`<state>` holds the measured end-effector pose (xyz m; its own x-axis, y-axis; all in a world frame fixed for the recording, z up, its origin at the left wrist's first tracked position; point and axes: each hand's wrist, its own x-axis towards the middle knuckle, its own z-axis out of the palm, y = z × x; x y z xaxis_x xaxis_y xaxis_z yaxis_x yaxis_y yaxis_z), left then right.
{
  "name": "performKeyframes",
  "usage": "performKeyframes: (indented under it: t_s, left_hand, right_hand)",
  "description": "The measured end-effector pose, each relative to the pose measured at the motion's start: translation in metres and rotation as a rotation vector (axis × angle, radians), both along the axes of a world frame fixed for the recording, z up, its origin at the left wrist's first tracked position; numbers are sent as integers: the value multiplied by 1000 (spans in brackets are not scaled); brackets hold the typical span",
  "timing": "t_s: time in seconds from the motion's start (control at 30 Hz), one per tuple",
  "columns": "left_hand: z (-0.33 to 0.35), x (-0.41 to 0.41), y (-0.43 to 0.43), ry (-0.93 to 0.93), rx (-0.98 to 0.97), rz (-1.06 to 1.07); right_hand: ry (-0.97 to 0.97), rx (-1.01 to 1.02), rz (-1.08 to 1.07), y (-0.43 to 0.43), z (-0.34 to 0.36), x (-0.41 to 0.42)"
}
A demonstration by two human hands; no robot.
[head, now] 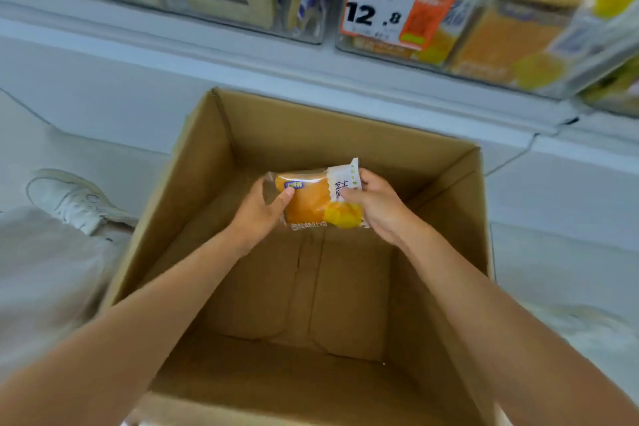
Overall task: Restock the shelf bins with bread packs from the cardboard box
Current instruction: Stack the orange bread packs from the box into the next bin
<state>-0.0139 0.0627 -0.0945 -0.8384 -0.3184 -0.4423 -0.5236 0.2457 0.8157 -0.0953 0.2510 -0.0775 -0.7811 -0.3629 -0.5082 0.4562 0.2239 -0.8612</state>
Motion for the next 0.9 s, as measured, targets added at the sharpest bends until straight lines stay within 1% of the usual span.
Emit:
performKeyframes:
  t_s: [0.07, 0.1, 0.13, 0.2, 0.3, 0.33, 0.4, 0.47, 0.5, 0.57, 0.63, 0.7, 0.73, 0.77, 0.8, 0.9]
  left_hand:
    - [33, -5, 11, 73, 160, -108]
    - [52, -6, 15, 98, 207, -159]
    - [72, -7, 19, 118, 213, -207]
    - [109, -15, 25, 186, 168, -255]
    - [170, -37, 33, 400, 54, -204]
    - [189, -47, 34, 483, 2, -191]
    - [222, -71, 33, 633, -24, -198]
    - [247, -97, 31, 733, -44, -208]
    - [255, -110, 30, 776, -87, -210]
    - [265, -136, 27, 826, -242, -176]
    - [267, -159, 25, 830, -416, -119]
    - [261, -173, 22, 758, -732, -96]
    - [253, -180, 19, 732, -900, -79]
    - [245, -186, 17, 740, -1020, -64]
    - [237, -190, 15, 770, -1095, -66]
    - [220, -195, 14, 896, -1313, -75]
  right_hand:
    - [27, -51, -20, 13, 40, 5]
    - [57, -67, -36, 17, 60, 8]
    - [104, -70, -54, 22, 79, 10]
    - [240, -36, -122, 27, 118, 11]
    - [537, -23, -261, 30, 170, 8]
    - [667, -37, -265, 30, 184, 5]
    - [921, -12, -230, 26, 206, -6]
    - [1131, 164, -235, 21, 224, -27]
    - [1197, 268, -253, 17, 231, -40]
    - [1309, 454, -275, 11, 240, -68]
    - [1463, 727, -282, 8, 238, -98]
    - [1583, 1004, -249, 6, 227, -122]
    - [1610, 1090, -231, 5, 222, -131]
    - [1635, 1146, -218, 4, 218, -136]
    - [1668, 1178, -216, 5, 216, -138]
    - [1752, 1183, -281, 21, 211, -139]
